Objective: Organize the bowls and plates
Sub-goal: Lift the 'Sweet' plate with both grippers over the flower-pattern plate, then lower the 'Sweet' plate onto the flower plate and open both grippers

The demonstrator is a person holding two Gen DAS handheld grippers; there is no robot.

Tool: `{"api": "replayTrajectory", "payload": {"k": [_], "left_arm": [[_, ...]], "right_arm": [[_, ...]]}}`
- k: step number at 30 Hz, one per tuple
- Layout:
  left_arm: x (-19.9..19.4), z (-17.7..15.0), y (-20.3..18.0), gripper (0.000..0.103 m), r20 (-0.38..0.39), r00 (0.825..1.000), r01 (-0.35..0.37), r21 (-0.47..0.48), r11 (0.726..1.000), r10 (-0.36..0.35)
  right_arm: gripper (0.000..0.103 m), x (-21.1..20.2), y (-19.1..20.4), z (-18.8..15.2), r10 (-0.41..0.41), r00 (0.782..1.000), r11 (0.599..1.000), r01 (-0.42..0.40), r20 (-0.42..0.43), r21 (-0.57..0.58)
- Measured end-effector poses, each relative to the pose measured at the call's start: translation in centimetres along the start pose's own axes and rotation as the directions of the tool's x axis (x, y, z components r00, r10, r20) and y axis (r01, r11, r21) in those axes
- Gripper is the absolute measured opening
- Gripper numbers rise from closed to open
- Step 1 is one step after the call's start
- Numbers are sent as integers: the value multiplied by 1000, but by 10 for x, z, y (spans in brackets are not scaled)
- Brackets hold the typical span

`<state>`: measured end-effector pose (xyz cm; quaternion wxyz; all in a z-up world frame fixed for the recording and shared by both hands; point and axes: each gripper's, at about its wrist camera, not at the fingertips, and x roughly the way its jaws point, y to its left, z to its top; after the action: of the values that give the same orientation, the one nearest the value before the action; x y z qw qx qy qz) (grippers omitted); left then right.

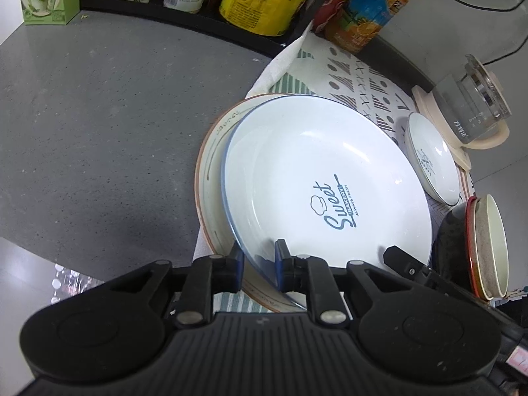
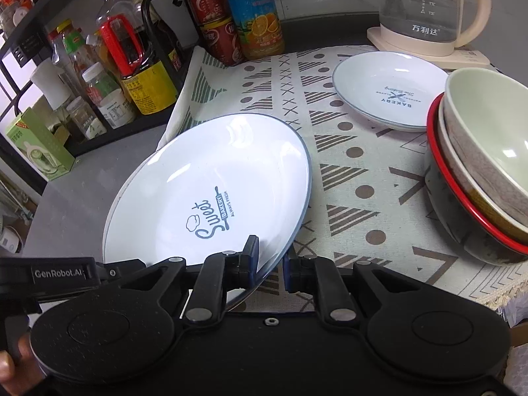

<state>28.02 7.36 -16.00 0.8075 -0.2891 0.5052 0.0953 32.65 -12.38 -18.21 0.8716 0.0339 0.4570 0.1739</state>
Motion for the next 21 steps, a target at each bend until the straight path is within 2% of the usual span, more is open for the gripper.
{"api": "replayTrajectory", "payload": {"k": [2, 4, 6, 8, 14, 21], "left_arm": [[-4, 3, 1, 18, -4, 1000, -9, -9, 1000, 9], [-12, 5, 0, 24, 33, 999, -34, 2, 999, 34], [-20, 8, 2, 37, 77, 996, -48, 6, 999, 47], [-23, 11, 7, 41, 99, 994, -47, -18, 999, 49], [-13, 13, 20, 42, 87, 993, -72, -58, 996, 76], [1, 13, 19, 42, 74, 992, -96, -45, 994, 99]], "right_arm": [[14, 1, 1, 2, 1, 1000, 1000, -1, -4, -1], [14, 1, 2, 3, -7, 1000, 1000, 7, -2, -11], [14, 2, 1, 3, -6, 1000, 1000, 6, -5, -9], [14, 4, -2, 3, -8, 1000, 1000, 8, -11, -1], [14, 7, -4, 3, 0, 1000, 1000, 1, -23, 16], [16, 15, -1, 2, 0, 999, 1000, 2, -49, 27]]}}
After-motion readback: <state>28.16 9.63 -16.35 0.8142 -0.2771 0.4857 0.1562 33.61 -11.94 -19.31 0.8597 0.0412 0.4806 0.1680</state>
